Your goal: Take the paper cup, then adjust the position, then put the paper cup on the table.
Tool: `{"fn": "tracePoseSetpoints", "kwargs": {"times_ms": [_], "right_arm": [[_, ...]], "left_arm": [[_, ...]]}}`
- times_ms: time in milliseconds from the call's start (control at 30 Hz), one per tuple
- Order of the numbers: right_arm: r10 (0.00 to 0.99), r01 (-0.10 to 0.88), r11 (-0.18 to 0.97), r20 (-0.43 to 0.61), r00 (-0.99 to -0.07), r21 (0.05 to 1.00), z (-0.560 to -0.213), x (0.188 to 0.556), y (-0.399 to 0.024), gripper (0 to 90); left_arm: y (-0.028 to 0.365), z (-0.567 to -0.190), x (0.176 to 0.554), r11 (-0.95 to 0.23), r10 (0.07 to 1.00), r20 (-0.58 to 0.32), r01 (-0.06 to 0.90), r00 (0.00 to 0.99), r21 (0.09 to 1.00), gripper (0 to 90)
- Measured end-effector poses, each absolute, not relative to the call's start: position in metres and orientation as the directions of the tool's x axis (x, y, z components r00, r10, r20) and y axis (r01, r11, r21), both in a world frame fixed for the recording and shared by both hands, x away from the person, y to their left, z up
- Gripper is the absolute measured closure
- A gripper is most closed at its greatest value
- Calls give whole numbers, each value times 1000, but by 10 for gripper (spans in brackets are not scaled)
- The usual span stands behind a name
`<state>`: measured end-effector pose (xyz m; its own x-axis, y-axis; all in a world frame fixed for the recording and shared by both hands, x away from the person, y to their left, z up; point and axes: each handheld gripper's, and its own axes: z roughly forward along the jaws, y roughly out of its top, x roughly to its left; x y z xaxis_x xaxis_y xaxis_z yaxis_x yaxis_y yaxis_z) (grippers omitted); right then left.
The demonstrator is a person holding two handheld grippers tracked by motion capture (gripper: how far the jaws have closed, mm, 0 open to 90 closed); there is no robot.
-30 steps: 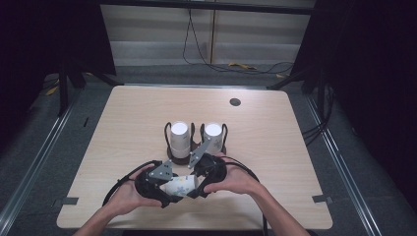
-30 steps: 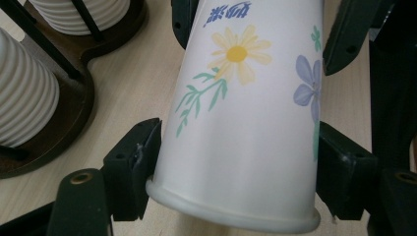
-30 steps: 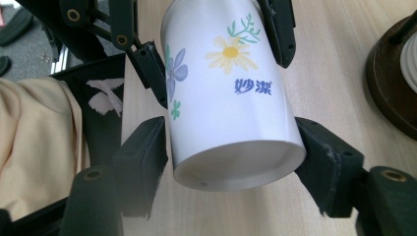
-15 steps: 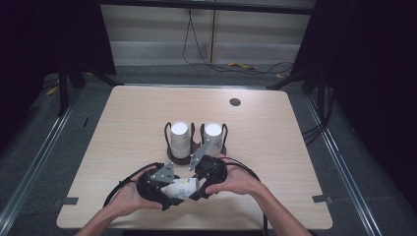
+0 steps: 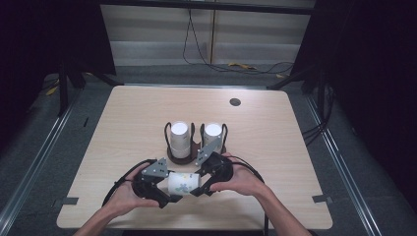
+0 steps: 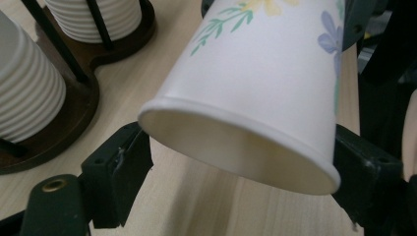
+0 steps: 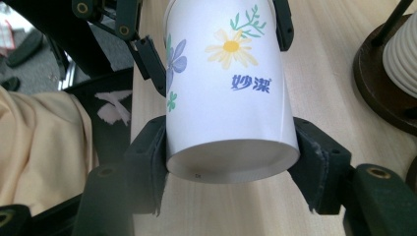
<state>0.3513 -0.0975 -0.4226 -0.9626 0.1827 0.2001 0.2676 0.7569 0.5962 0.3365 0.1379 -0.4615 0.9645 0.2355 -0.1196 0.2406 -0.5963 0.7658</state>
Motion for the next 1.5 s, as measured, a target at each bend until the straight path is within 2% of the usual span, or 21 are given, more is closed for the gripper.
{"fn": "tracePoseSetpoints", "kwargs": {"times_ms": [200, 667, 833, 1167, 1233, 1433, 1500], "right_arm": [[207, 302, 713, 222, -953, 633, -425, 353, -105, 378], [247, 335, 612, 230, -941, 717, -424, 353, -113, 378], [271, 350, 577, 231, -934, 738, -428, 351, -119, 378], [294, 378, 502, 258, -920, 777, -430, 352, -129, 379], [303, 379, 495, 254, -919, 782, -431, 353, -130, 378], [315, 385, 465, 258, -913, 797, -433, 353, -133, 379], [312, 384, 459, 259, -914, 801, -433, 353, -134, 378]], "left_arm": [[146, -460, 344, -531, 247, -191, 298, 950, 793, 165], [153, -457, 345, -447, 297, -236, 353, 925, 822, 157], [153, -457, 343, -430, 301, -232, 348, 925, 833, 201], [158, -454, 346, -355, 361, -224, 355, 905, 865, 201], [159, -453, 346, -349, 358, -224, 352, 907, 868, 260], [157, -450, 343, -328, 376, -168, 301, 911, 895, 256], [158, -450, 343, -315, 378, -183, 312, 907, 897, 253]]}}
